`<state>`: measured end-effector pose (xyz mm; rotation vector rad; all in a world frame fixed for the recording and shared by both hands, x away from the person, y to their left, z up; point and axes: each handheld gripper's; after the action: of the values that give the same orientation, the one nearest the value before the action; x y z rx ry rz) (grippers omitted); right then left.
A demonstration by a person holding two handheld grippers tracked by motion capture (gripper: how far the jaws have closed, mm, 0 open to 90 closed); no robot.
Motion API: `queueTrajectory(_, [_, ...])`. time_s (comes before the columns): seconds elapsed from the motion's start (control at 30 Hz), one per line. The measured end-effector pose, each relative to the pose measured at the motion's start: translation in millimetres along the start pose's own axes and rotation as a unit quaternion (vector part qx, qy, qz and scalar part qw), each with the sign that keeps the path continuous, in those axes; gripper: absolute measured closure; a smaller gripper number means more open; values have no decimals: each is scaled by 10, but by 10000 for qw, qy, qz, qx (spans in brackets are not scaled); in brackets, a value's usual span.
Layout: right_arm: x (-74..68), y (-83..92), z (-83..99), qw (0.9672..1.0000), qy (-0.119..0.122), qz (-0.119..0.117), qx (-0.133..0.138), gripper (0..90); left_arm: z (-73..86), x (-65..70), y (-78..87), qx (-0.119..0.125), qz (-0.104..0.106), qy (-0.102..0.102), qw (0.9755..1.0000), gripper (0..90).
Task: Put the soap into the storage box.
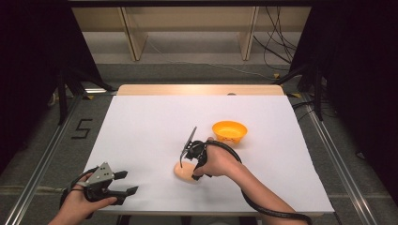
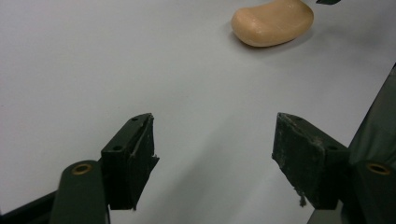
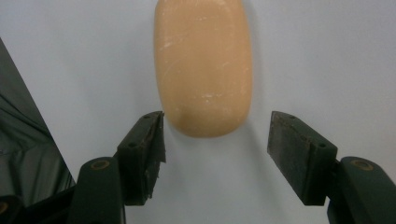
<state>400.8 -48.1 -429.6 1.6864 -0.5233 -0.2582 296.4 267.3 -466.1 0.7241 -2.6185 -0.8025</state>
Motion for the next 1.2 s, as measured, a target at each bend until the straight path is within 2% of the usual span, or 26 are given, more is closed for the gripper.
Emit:
queueTrajectory(0.17, [-4, 0, -51, 10000, 69, -7, 17, 370, -1, -5, 0, -22, -21, -43, 10000, 292])
queueTrajectory(0.23, [-12, -4, -76, 10000, 63, -32, 26, 370, 1, -2, 4, -18, -10, -16, 10000, 292])
queueTrajectory(0.27, [-21, -8, -102, 10000, 74, -30, 4, 370, 2, 10, 1, 16, 1, 58, 10000, 292])
queueTrajectory(0.3, [-21, -8, -102, 10000, 74, -30, 4, 370, 2, 5, 6, -7, -8, 37, 10000, 292])
queueTrajectory(0.33, [-9, -24, -113, 9998, 192, 8, 114, 370, 1, 0, 8, -16, -11, 9, 10000, 292])
queueTrajectory(0.4, [-6, -34, -135, 9997, 239, -10, 104, 369, 3, 1, 8, -14, -13, 7, 10000, 292])
queueTrajectory(0.57, [-34, -42, -184, 9999, 131, -27, 41, 367, 6, 10, 10, 17, 2, 61, 10000, 293])
queueTrajectory(0.67, [-23, -64, -210, 9995, 298, -65, 73, 362, 12, 9, 9, 38, 2, 43, 10000, 293])
queueTrajectory(0.8, [-33, -76, -227, 9995, 290, -64, 80, 358, 10, 12, 7, 64, 11, 73, 10000, 292])
queueTrajectory(0.83, [-32, -80, -235, 9995, 316, -47, 79, 354, 15, 11, 2, 100, -6, 57, 9999, 292])
queueTrajectory(0.87, [-29, -84, -242, 9993, 356, -57, 56, 352, 8, -3, 11, 24, -50, -33, 10000, 293])
queueTrajectory(0.9, [-28, -93, -248, 9993, 363, -83, 64, 349, 13, 6, 4, 98, -25, 20, 9999, 292])
queueTrajectory(0.93, [-41, -116, -256, 9994, 353, -49, 30, 342, 13, 5, 8, 65, -18, 20, 10000, 292])
queueTrajectory(1.0, [-46, -137, -264, 9993, 358, -54, 10, 336, 16, 19, 8, 46, 10, 167, 9999, 292])
queueTrajectory(1.1, [-49, -157, -271, 9993, 373, -61, 8, 332, 14, 19, 9, 34, 13, 173, 9998, 292])
queueTrajectory(1.13, [-47, -174, -279, 9991, 410, -68, 11, 332, 17, 16, -1, 133, 5, 86, 9999, 292])
queueTrajectory(1.17, [-47, -174, -279, 9991, 410, -68, 11, 332, 17, 16, -1, 133, 5, 86, 9999, 292])
queueTrajectory(1.2, [-57, -171, -285, 9994, 347, -51, -53, 331, 12, 1, 9, 47, -37, -8, 10000, 292])
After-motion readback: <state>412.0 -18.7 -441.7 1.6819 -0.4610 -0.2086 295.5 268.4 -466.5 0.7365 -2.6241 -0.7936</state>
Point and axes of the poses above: each handheld gripper's, and its own axes: y roughly backward along the jaws, z roughly out of its underside, x roughly to its right, and after that the axes turned 10 degrees about z, right-handed
